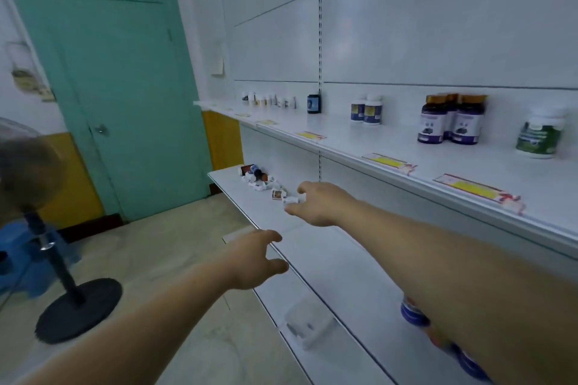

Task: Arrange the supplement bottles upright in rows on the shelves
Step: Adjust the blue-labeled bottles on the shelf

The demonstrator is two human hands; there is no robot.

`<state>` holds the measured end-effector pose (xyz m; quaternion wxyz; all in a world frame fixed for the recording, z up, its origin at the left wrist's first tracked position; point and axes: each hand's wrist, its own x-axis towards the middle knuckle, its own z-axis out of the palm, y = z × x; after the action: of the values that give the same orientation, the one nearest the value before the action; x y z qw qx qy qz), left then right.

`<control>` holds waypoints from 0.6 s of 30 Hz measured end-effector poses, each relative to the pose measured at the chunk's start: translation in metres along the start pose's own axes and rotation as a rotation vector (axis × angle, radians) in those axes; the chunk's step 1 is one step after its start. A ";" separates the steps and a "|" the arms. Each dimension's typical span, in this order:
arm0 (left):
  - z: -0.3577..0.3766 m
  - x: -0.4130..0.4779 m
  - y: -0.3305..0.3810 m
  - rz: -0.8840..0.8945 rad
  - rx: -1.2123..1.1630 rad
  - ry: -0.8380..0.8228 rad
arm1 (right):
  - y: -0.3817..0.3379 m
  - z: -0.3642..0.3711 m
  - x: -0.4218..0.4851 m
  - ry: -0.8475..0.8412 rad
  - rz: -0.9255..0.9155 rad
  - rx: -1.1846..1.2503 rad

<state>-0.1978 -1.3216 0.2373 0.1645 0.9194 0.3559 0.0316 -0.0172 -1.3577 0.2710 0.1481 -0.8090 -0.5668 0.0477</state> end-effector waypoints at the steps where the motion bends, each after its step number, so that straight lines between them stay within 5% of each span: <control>1: 0.001 0.022 -0.014 0.003 -0.006 -0.008 | 0.000 0.010 0.026 -0.004 0.003 -0.001; 18: -0.068 0.356 -0.308 -0.072 -0.084 -0.086 | -0.062 0.121 0.438 -0.140 0.139 0.111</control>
<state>-0.1428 -0.8527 0.1803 0.2190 0.8989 0.3794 0.0009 0.0514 -0.9076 0.2135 0.1488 -0.8316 -0.5149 0.1455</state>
